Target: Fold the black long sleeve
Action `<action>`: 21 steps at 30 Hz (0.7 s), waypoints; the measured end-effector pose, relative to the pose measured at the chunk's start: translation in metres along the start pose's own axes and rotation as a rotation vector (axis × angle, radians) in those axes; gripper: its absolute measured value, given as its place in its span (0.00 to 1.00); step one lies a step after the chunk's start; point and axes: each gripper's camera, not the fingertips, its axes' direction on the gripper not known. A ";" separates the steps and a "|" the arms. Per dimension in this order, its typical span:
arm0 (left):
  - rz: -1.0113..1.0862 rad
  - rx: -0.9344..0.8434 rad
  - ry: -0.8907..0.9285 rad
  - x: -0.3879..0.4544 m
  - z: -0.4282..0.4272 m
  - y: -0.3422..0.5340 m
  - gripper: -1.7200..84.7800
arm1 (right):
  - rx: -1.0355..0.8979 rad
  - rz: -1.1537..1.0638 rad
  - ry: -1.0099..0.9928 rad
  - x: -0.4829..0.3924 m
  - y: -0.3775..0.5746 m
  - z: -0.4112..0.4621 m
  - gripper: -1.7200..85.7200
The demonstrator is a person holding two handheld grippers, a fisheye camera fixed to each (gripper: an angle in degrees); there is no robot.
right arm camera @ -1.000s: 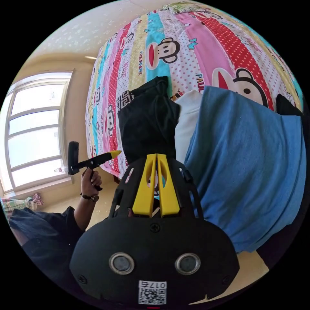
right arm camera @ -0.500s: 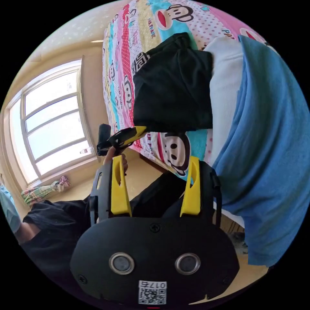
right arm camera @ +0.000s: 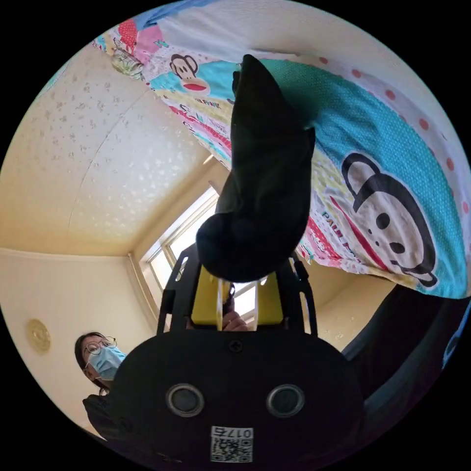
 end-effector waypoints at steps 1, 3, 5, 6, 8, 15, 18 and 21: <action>0.001 -0.003 0.023 -0.002 -0.008 0.007 0.07 | -0.020 -0.060 0.053 -0.014 0.010 0.003 0.12; 0.010 -0.002 0.056 -0.004 -0.025 0.020 0.07 | -0.104 -0.169 0.213 -0.044 0.027 0.018 0.10; 0.032 0.018 0.090 -0.003 -0.051 0.037 0.07 | -0.257 -0.350 0.415 -0.090 0.059 0.053 0.08; 0.046 0.040 0.104 -0.001 -0.071 0.048 0.07 | -0.295 -0.400 0.455 -0.101 0.069 0.063 0.07; 0.057 0.077 0.109 -0.003 -0.104 0.064 0.07 | -0.443 -0.533 0.591 -0.127 0.103 0.111 0.06; 0.003 0.253 0.049 -0.073 -0.220 0.085 0.07 | -0.680 -0.656 0.777 -0.089 0.143 0.279 0.04; 0.017 0.386 0.070 -0.107 -0.297 0.092 0.07 | -0.728 -0.729 0.701 -0.080 0.172 0.359 0.04; 0.048 0.462 0.020 -0.132 -0.359 0.099 0.07 | -0.776 -0.770 0.643 -0.072 0.200 0.434 0.04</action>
